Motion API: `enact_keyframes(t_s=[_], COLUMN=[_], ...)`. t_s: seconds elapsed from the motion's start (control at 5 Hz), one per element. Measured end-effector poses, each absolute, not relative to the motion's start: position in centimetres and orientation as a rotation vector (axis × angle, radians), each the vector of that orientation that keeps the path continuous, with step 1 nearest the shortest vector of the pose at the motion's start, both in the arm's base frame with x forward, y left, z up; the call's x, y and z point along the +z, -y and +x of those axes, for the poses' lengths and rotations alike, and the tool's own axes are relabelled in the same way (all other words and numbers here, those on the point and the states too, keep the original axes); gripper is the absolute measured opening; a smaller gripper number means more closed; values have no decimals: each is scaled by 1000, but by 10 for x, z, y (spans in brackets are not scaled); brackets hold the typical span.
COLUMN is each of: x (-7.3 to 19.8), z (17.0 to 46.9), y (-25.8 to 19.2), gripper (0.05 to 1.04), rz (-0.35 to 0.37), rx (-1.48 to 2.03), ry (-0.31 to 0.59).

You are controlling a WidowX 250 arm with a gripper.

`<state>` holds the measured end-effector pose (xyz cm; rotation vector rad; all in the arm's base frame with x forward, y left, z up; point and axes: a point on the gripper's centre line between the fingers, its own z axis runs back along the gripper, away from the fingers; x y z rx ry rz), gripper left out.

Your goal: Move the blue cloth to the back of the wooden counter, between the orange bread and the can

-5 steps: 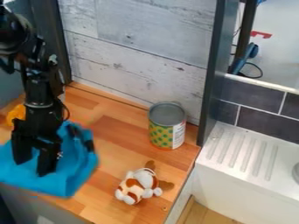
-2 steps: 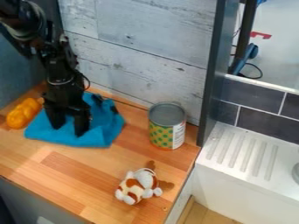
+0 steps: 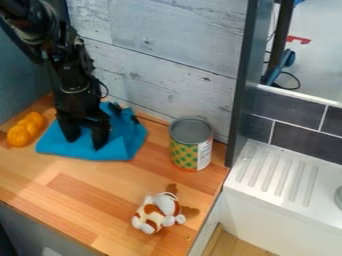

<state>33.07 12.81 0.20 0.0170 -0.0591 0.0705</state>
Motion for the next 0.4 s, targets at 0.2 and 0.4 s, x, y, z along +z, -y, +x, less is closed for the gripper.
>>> enact_keyframes(t_s=[0.2,0.4], x=[6,33], z=[324,310], y=[-121,-99], gripper=[1001,1000], rz=[56,102], rx=[70,-15], ry=[32,1])
